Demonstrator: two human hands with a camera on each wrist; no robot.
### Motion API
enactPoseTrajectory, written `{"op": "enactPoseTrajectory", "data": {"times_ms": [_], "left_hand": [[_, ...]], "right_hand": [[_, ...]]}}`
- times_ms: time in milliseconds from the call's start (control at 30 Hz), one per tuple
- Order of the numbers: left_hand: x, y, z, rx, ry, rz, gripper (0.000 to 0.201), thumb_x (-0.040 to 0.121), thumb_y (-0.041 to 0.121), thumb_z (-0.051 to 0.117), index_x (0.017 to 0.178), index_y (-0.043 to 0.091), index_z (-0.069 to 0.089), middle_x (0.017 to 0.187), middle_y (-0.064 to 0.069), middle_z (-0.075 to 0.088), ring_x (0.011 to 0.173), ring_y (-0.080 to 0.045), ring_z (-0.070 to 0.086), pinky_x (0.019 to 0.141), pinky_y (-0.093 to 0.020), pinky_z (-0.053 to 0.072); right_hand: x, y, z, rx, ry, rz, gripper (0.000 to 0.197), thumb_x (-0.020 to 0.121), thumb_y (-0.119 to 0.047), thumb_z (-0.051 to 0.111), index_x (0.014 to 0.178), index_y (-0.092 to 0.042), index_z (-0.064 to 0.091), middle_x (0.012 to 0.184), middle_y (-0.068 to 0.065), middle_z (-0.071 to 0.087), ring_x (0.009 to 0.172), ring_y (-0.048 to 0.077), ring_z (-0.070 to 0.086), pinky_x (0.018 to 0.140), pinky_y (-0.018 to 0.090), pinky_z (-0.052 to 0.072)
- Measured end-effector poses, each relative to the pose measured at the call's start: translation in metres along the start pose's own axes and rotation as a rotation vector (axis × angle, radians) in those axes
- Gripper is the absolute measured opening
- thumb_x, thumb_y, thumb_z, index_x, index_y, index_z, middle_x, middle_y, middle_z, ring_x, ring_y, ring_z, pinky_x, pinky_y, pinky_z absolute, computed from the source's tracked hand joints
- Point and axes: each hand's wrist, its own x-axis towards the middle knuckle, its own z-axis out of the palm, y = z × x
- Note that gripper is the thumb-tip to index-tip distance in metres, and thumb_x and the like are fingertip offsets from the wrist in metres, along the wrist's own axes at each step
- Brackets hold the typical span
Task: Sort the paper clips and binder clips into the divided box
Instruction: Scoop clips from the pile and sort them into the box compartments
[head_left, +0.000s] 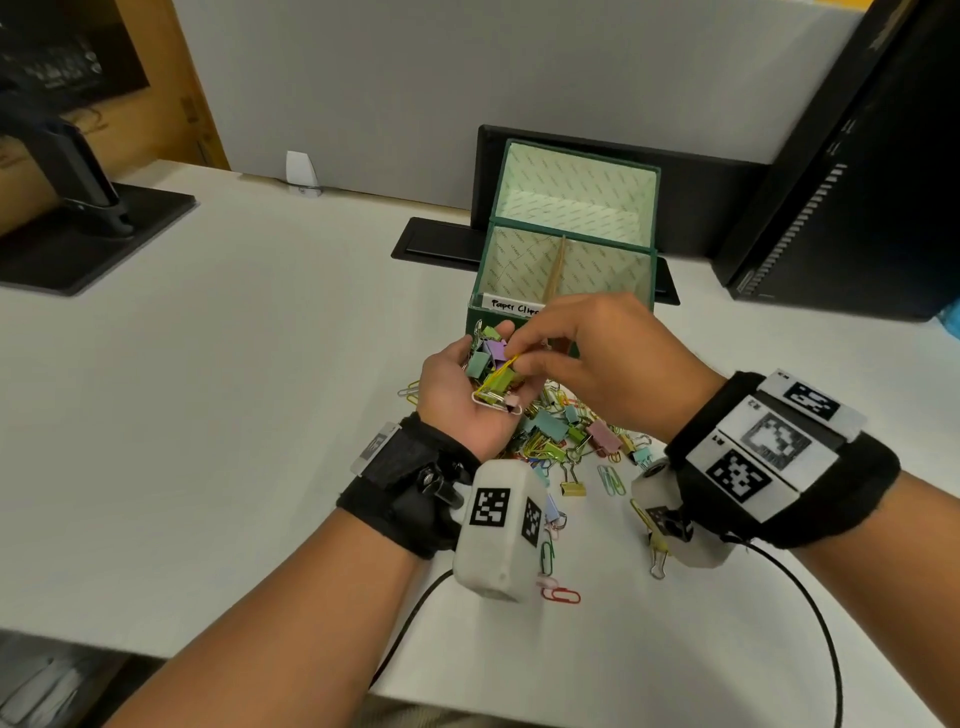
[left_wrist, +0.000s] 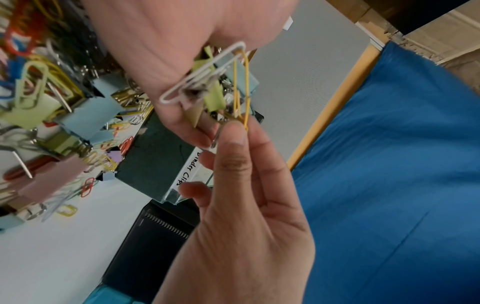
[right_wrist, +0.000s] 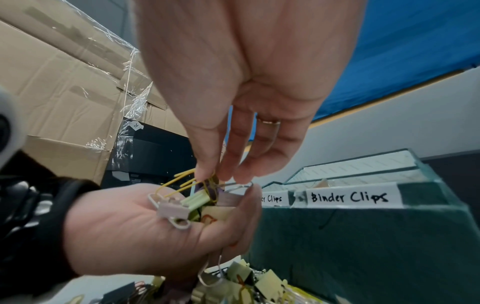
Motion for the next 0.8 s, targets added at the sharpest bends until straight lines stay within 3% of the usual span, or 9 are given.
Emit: {"op": "enactPoseTrajectory", "data": {"times_ms": [33,100,200,333,433,533,600,700,800], "left_hand": [[0.000,0.000,-0.001,0.015,-0.009,-0.010,0.036,0.101,0.031,0.035,0.112,0.006,0.057,0.113,-0.014,0.059,0.101,-0.029,0.060,0.096,-0.042,0.049],[0.000,0.000,0.000,0.021,-0.005,-0.016,0.036,0.101,0.029,0.032,0.112,0.006,0.058,0.096,-0.019,0.067,0.081,-0.032,0.069,0.071,-0.043,0.059],[-0.001,0.000,0.001,0.081,0.016,0.044,0.039,0.102,0.014,0.027,0.092,0.001,0.062,0.078,-0.017,0.064,0.057,-0.027,0.068,0.050,-0.034,0.057],[-0.004,0.000,0.002,0.148,0.005,0.114,0.033,0.102,0.006,0.029,0.089,0.003,0.059,0.070,-0.014,0.060,0.050,-0.015,0.066,0.045,-0.023,0.053],[-0.002,0.003,0.000,0.106,0.041,0.009,0.035,0.102,0.027,0.035,0.092,0.008,0.062,0.068,-0.015,0.068,0.052,-0.024,0.068,0.043,-0.030,0.054],[0.000,0.001,-0.001,0.110,0.081,0.028,0.035,0.101,0.029,0.037,0.096,0.008,0.065,0.083,-0.016,0.072,0.064,-0.027,0.072,0.056,-0.038,0.060],[0.002,0.003,-0.001,0.098,0.106,0.035,0.036,0.101,0.028,0.035,0.096,0.006,0.064,0.086,-0.016,0.070,0.065,-0.027,0.072,0.055,-0.037,0.059],[0.000,0.004,0.002,0.069,0.043,0.072,0.033,0.103,0.018,0.030,0.099,0.002,0.060,0.083,-0.013,0.069,0.059,-0.022,0.071,0.049,-0.029,0.056],[-0.009,0.002,0.004,0.091,-0.074,0.147,0.025,0.099,-0.012,0.026,0.110,-0.006,0.048,0.057,0.007,0.067,0.052,0.004,0.063,0.049,-0.008,0.047]], "right_hand": [[-0.001,0.000,0.001,0.008,-0.009,-0.004,0.014,0.088,-0.026,0.069,0.100,-0.031,0.075,0.091,-0.016,0.065,0.077,-0.001,0.056,0.073,0.022,0.045],[-0.002,-0.001,0.002,0.003,-0.024,-0.015,0.015,0.087,-0.027,0.070,0.101,-0.030,0.075,0.095,-0.012,0.068,0.082,0.003,0.059,0.079,0.027,0.050],[-0.004,-0.003,0.002,0.033,-0.054,-0.026,0.023,0.085,-0.029,0.072,0.108,-0.030,0.072,0.099,-0.011,0.069,0.084,0.004,0.061,0.080,0.027,0.053],[-0.009,-0.006,0.003,0.037,-0.077,-0.066,0.035,0.081,-0.035,0.074,0.115,-0.033,0.067,0.102,-0.012,0.064,0.087,0.001,0.059,0.083,0.027,0.052],[-0.010,-0.008,0.010,-0.022,-0.134,-0.107,0.033,0.081,-0.036,0.073,0.112,-0.030,0.070,0.098,-0.009,0.063,0.087,0.004,0.057,0.085,0.032,0.051],[-0.009,-0.010,0.017,-0.039,-0.184,-0.092,0.027,0.086,-0.032,0.070,0.112,-0.032,0.071,0.099,-0.007,0.070,0.092,0.012,0.062,0.087,0.036,0.050],[-0.008,-0.010,0.020,-0.053,-0.199,-0.090,0.024,0.087,-0.028,0.069,0.110,-0.034,0.072,0.099,-0.007,0.073,0.095,0.014,0.064,0.089,0.036,0.050],[-0.008,-0.007,0.019,-0.001,-0.160,-0.086,0.016,0.086,-0.026,0.071,0.100,-0.032,0.076,0.095,-0.009,0.075,0.091,0.010,0.066,0.088,0.033,0.052],[-0.009,0.000,0.014,0.081,-0.049,-0.025,0.010,0.087,-0.027,0.069,0.094,-0.029,0.077,0.088,-0.012,0.073,0.081,0.003,0.065,0.082,0.028,0.053]]}}
